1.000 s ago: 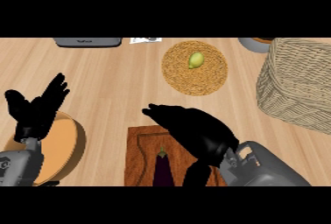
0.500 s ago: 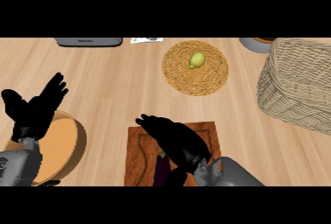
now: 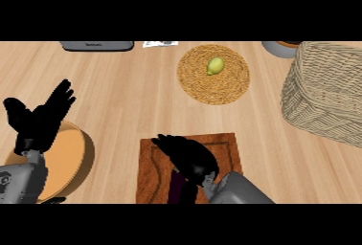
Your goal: Pick the eggplant from the cutting board and place it in the basket
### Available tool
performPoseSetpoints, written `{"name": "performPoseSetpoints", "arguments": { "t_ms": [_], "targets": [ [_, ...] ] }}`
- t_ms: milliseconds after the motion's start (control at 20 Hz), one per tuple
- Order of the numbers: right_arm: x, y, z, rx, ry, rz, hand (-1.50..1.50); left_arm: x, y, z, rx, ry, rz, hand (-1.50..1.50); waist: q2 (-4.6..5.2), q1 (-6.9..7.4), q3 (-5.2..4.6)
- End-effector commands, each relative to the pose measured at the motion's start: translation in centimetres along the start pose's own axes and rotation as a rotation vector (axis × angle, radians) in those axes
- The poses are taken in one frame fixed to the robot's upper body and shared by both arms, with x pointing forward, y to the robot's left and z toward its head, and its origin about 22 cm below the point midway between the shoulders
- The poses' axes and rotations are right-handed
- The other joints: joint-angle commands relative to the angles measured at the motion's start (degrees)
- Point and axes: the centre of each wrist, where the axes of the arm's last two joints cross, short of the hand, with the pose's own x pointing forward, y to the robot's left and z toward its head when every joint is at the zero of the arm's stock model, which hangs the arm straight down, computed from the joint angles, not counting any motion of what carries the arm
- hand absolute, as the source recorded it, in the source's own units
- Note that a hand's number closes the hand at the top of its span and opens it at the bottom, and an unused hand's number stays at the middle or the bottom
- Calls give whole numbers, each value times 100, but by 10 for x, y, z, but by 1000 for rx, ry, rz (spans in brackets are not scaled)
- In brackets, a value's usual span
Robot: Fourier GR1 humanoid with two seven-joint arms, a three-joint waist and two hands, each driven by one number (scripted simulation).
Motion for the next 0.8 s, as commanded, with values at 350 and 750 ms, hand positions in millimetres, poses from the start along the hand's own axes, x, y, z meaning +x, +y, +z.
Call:
{"name": "performPoseSetpoints", "arguments": {
  "t_ms": [350,750],
  "targets": [
    [-11,-14,-6,15,-14,7,-150,-14,-15,3,4,12,4,0,1,-5,0],
    [-37,-2,15,56,-85,-27,-150,1,9,11,-7,14,20,0,-5,-7,0]
  ]
}}
